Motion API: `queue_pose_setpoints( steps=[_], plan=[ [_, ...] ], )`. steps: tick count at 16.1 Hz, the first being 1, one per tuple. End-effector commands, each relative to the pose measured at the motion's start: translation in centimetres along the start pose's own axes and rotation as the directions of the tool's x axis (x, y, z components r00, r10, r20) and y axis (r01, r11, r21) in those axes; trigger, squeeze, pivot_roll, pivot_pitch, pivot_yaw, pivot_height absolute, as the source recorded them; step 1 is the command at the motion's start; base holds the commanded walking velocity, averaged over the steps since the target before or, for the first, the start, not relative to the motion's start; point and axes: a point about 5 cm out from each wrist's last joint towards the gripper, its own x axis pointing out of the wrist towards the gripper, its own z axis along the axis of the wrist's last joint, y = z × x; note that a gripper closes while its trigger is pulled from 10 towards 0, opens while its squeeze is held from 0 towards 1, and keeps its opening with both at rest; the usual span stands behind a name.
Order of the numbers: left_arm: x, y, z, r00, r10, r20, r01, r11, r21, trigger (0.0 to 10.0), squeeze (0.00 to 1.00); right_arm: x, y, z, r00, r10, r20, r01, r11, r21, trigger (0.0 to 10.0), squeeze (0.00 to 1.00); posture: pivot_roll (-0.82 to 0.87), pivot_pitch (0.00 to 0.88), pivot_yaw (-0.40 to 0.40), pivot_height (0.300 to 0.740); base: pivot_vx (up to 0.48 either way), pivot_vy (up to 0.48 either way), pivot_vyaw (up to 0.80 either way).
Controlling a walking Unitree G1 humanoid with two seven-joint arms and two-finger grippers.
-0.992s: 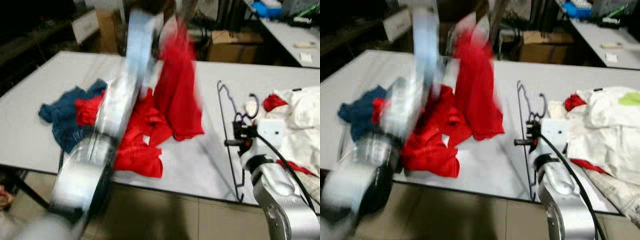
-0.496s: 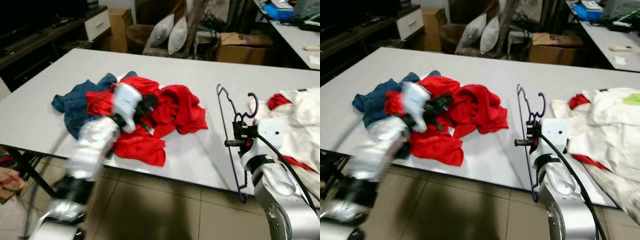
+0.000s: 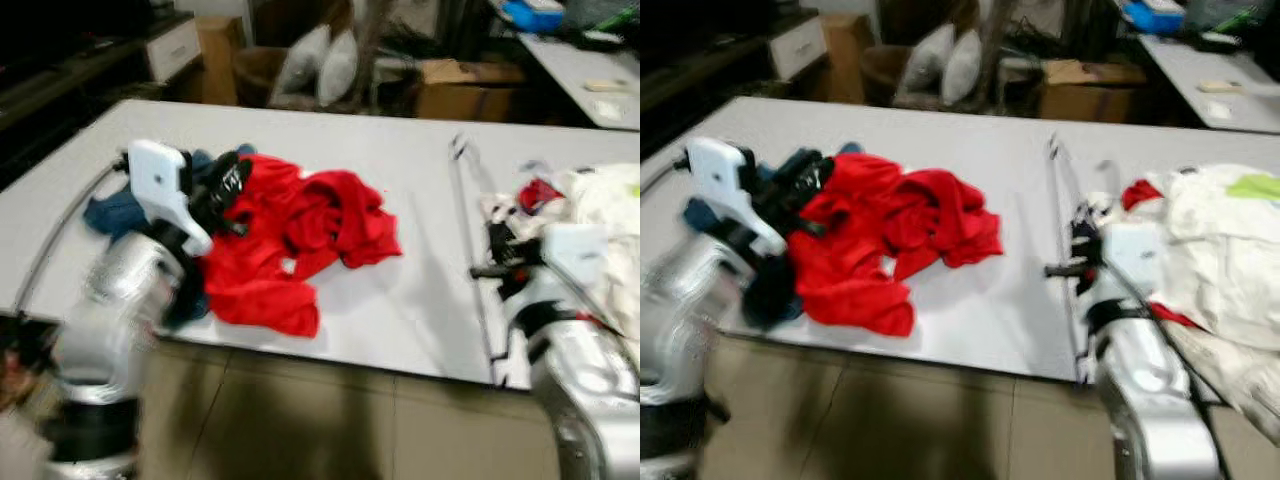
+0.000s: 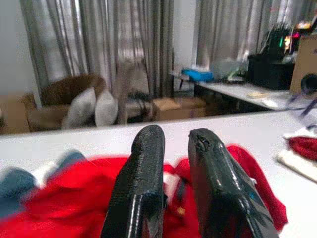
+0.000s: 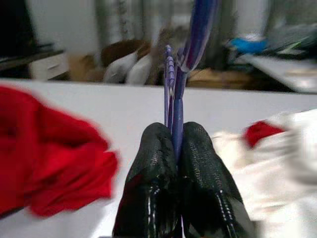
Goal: Hang hanger
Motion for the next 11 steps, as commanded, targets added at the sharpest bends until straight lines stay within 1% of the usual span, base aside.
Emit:
queue_pose_setpoints(
  steps=[1, 2, 3, 5, 6, 8, 9, 11],
  plan=[
    [0.4, -1.6, -0.8, 1.0, 0.018, -0.024, -0.017, 0.999, 0.039, 10.0, 0.0, -0.2, -0.4, 0.8, 0.999, -0.009, 0.037, 0.011, 0.999, -0.036, 10.0, 0.0, 0.0, 0.0, 0.028, 0.74, 0.0, 0.0, -0.8],
    [0.7, -2.9, -1.3, 0.999, 0.034, -0.032, -0.033, 0.999, 0.021, 10.0, 0.0, -0.1, -0.4, 1.0, 0.999, 0.001, 0.044, 0.003, 0.996, -0.086, 10.0, 0.0, 0.0, 0.0, 0.025, 0.74, 0.0, 0.0, -0.8],
    [1.1, -3.7, -1.5, 0.998, 0.054, -0.034, -0.055, 0.998, -0.025, 10.0, 0.0, 0.1, -0.4, 1.0, 0.999, -0.003, 0.046, 0.008, 0.994, -0.111, 10.0, 0.0, 0.0, 0.0, 0.024, 0.74, 0.0, 0.0, -0.8],
    [1.5, -4.9, -2.1, 0.997, 0.06, -0.052, -0.06, 0.998, 0.008, 10.0, 0.0, 0.3, -0.2, 1.0, 0.999, -0.018, 0.033, 0.021, 0.996, -0.085, 10.0, 0.0, -0.01, 0.0, 0.025, 0.74, 0.0, 0.0, -0.8],
    [1.5, -5.1, -2.6, 0.995, 0.073, -0.065, -0.073, 0.997, 0.009, 10.0, 0.0, 0.3, -0.1, 1.0, 1.0, -0.015, 0.027, 0.017, 0.998, -0.067, 10.0, 0.0, -0.02, 0.0, 0.026, 0.74, 0.0, -0.36, 0.0],
    [1.6, -4.8, -3.3, 0.988, 0.129, -0.086, -0.127, 0.991, 0.03, 10.0, 0.0, 0.2, 0.4, 0.5, 1.0, 0.017, -0.021, -0.017, 1.0, -0.024, 10.0, 0.0, -0.02, 0.0, 0.024, 0.74, 0.0, -0.397, 0.0],
    [1.6, -4.5, -3.4, 0.985, 0.146, -0.089, -0.142, 0.989, 0.041, 10.0, 0.0, 0.1, 0.4, 0.1, 0.999, 0.019, -0.048, -0.02, 1.0, -0.021, 10.0, 0.0, -0.02, 0.0, 0.022, 0.74, 0.0, -0.42, 0.0],
    [1.6, -4.4, -3.4, 0.985, 0.15, -0.089, -0.145, 0.988, 0.061, 10.0, 0.0, 0.1, 0.3, -0.2, 0.998, 0.013, -0.061, -0.017, 0.998, -0.067, 10.0, 0.0, -0.02, 0.0, 0.021, 0.74, 0.0, -0.426, 0.0]
  ],
)
